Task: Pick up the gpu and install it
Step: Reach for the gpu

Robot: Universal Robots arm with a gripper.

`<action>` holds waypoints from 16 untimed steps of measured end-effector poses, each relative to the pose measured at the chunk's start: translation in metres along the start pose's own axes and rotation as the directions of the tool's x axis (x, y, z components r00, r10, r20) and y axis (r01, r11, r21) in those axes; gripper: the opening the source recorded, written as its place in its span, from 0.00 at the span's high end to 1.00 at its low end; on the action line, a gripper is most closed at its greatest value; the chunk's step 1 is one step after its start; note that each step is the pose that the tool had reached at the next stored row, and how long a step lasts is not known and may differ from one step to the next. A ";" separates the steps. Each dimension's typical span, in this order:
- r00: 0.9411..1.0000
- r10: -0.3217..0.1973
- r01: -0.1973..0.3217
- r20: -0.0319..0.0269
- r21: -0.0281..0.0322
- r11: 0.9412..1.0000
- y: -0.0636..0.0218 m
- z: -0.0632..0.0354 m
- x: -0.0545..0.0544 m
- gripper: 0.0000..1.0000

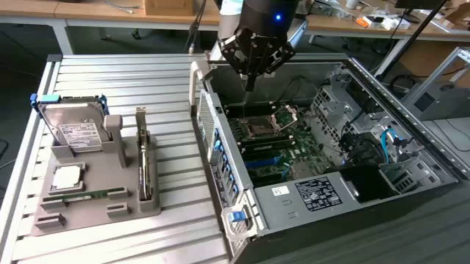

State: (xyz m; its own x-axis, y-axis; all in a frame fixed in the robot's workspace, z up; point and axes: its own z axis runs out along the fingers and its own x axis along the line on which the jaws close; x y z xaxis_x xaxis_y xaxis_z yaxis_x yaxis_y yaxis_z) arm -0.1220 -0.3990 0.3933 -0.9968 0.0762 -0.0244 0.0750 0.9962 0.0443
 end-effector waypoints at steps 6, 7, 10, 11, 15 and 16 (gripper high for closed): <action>1.000 0.000 0.000 0.000 0.000 1.000 -0.0001 0.0000 0.002 0.89; 1.000 0.000 0.000 0.000 0.000 1.000 -0.0002 0.0000 0.002 0.89; 1.000 0.000 0.000 0.000 0.000 1.000 -0.0004 -0.0001 0.005 0.89; 1.000 0.000 0.000 0.000 0.000 1.000 -0.0004 -0.0001 0.006 0.89; 1.000 0.000 0.000 0.000 0.000 1.000 -0.0007 -0.0002 0.009 0.89; 1.000 0.000 0.000 0.000 0.000 1.000 -0.0007 -0.0002 0.009 0.89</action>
State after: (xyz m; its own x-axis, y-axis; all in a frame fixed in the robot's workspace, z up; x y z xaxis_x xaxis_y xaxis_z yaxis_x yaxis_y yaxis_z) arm -0.1313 -0.3989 0.3933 -0.9968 0.0762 -0.0245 0.0751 0.9962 0.0444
